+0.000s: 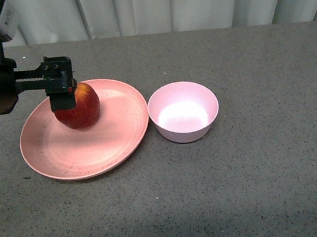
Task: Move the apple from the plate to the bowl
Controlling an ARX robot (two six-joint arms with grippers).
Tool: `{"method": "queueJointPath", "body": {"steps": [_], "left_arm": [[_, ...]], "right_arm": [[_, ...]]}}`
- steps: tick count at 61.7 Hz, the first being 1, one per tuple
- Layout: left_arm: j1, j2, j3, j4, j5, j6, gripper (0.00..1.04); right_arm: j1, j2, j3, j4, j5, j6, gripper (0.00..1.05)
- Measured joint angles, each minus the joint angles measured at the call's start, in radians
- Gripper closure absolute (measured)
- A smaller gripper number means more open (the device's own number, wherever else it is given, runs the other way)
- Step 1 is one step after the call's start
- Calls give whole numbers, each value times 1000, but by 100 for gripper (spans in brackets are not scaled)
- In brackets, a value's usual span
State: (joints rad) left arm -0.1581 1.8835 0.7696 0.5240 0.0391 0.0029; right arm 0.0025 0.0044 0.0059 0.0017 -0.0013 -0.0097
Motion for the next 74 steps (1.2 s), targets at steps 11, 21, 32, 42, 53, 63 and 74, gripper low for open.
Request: {"method": "queueJointPath", "body": {"steps": [11, 21, 32, 42, 53, 63, 74], "left_arm": [[-15, 47, 62, -63, 27, -23, 7], [-18, 88, 103, -85, 42, -52, 7], [-18, 151, 146, -92, 18, -47, 7], [-16, 185, 175, -108, 13, -41, 7], [-14, 206, 190, -118, 13, -41, 11], [-11, 211, 192, -119, 14, -36, 34], [-24, 185, 171, -93, 19, -43, 38]], "right_arm": [[0, 0, 0, 0, 0, 0, 9], [0, 0, 0, 0, 0, 0, 9], [0, 0, 0, 0, 0, 0, 9], [0, 0, 0, 0, 0, 0, 9], [0, 0, 0, 0, 0, 0, 9], [0, 0, 0, 0, 0, 0, 9], [0, 0, 0, 0, 0, 0, 9]]}}
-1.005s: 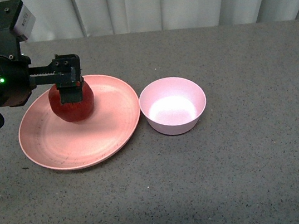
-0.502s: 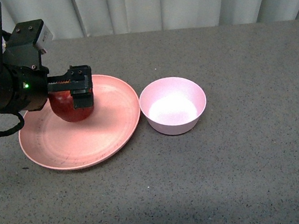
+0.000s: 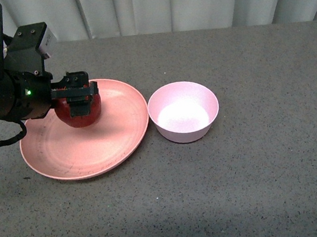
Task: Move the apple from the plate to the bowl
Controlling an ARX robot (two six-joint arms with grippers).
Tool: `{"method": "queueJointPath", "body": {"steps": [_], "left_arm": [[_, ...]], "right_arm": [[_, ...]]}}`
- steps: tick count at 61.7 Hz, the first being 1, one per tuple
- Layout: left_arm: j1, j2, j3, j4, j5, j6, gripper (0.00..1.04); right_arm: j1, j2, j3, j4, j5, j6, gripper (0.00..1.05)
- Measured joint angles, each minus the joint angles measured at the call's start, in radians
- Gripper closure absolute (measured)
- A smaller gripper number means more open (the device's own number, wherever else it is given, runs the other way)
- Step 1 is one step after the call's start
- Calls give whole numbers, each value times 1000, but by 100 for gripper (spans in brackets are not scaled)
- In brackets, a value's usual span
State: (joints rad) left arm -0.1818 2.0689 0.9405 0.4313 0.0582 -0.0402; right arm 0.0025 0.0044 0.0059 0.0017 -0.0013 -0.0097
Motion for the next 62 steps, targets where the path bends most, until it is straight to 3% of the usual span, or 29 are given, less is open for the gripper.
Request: {"method": "queueJointPath", "body": {"steps": [19, 40, 62], "left_arm": [[-140, -141, -14, 39, 2, -43, 38], [-362, -26, 71, 35, -47, -79, 38], [-378, 90, 139, 17, -80, -90, 39]], "right_arm": [[0, 0, 0, 0, 0, 0, 9], [0, 0, 0, 0, 0, 0, 9], [0, 0, 0, 0, 0, 0, 9]]}}
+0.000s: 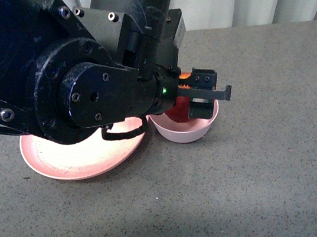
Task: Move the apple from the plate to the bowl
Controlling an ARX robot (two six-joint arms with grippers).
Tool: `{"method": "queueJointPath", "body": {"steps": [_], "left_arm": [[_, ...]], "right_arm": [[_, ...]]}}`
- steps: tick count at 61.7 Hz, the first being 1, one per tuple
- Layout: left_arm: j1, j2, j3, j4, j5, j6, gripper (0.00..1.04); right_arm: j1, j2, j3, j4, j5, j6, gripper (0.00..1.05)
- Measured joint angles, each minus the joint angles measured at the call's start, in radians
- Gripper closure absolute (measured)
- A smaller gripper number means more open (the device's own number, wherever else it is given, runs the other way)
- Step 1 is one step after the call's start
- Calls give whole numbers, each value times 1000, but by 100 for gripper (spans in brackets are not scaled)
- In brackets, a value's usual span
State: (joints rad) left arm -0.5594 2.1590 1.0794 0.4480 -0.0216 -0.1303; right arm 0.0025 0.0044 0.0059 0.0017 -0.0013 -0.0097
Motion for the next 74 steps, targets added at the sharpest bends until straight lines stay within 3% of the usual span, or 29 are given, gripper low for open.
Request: {"method": "queueJointPath", "body": {"steps": [24, 38, 52, 74], "left_arm": [[5, 40, -2, 38, -29, 11, 38], [9, 25, -37, 71, -30, 19, 5], [14, -114, -149, 153, -39, -16, 7], [60, -484, -546, 361, -235, -19, 7]], "right_arm": [[0, 0, 0, 0, 0, 0, 9], [0, 0, 0, 0, 0, 0, 9], [0, 0, 0, 0, 0, 0, 9], [0, 0, 0, 0, 0, 0, 9]]}}
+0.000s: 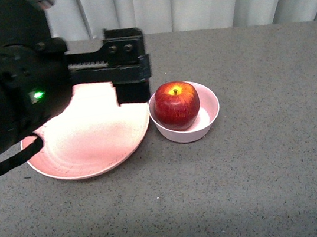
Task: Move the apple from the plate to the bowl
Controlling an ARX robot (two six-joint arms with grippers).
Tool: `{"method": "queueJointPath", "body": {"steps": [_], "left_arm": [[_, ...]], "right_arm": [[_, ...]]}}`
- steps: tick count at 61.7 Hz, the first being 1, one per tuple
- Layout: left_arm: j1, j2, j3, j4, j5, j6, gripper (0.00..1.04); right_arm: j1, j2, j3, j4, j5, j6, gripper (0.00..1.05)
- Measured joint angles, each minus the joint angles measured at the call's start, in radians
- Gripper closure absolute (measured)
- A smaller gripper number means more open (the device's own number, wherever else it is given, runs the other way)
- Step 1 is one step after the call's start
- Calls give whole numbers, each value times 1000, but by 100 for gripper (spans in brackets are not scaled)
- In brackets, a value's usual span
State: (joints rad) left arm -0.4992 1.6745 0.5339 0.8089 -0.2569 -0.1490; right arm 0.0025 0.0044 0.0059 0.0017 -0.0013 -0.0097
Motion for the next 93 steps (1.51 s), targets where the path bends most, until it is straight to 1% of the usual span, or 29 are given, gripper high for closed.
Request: {"method": "queueJointPath", "body": {"steps": [1, 2, 3, 4, 5, 6, 9, 11, 13, 20, 24, 26, 29, 34, 36, 53, 68, 70, 72, 73, 78, 93], "left_arm": [[0, 0, -5, 8, -15, 10, 7], [0, 5, -19, 57, -53, 29, 10], [0, 11, -29, 97, -66, 32, 11], [3, 20, -49, 175, -122, 53, 15], [6, 22, -60, 211, -139, 58, 17], [10, 26, -85, 281, -163, 73, 21], [28, 19, -138, 390, -170, 96, 28], [53, -5, -182, 458, -165, 108, 35], [73, -34, -209, 475, -153, 114, 40], [133, -145, -290, 468, -100, 127, 58], [162, -206, -333, 446, -62, 132, 69], [182, -245, -357, 429, -48, 134, 76], [204, -283, -378, 408, -29, 135, 83], [243, -400, -397, 291, 3, 137, 98], [254, -444, -406, 262, 18, 135, 101], [343, -702, -481, 93, 106, 141, 101], [395, -896, -513, -64, 159, 141, 101], [407, -921, -514, -86, 177, 141, 101], [444, -954, -514, -115, 231, 142, 101], [460, -971, -514, -129, 243, 142, 101], [492, -1030, -515, -181, 246, 142, 101], [496, -1185, -515, -323, 255, 142, 101]], "right_arm": [[0, 0, 0, 0, 0, 0, 9], [0, 0, 0, 0, 0, 0, 9], [0, 0, 0, 0, 0, 0, 9], [0, 0, 0, 0, 0, 0, 9], [0, 0, 0, 0, 0, 0, 9], [0, 0, 0, 0, -2, 0, 9], [0, 0, 0, 0, 0, 0, 9], [0, 0, 0, 0, 0, 0, 9], [0, 0, 0, 0, 1, 0, 9], [0, 0, 0, 0, 1, 0, 9], [0, 0, 0, 0, 1, 0, 9], [0, 0, 0, 0, -1, 0, 9], [0, 0, 0, 0, 0, 0, 9], [0, 0, 0, 0, 0, 0, 9], [0, 0, 0, 0, 0, 0, 9], [0, 0, 0, 0, 0, 0, 9], [0, 0, 0, 0, 0, 0, 9], [0, 0, 0, 0, 0, 0, 9], [0, 0, 0, 0, 0, 0, 9], [0, 0, 0, 0, 0, 0, 9], [0, 0, 0, 0, 0, 0, 9], [0, 0, 0, 0, 0, 0, 9]]}}
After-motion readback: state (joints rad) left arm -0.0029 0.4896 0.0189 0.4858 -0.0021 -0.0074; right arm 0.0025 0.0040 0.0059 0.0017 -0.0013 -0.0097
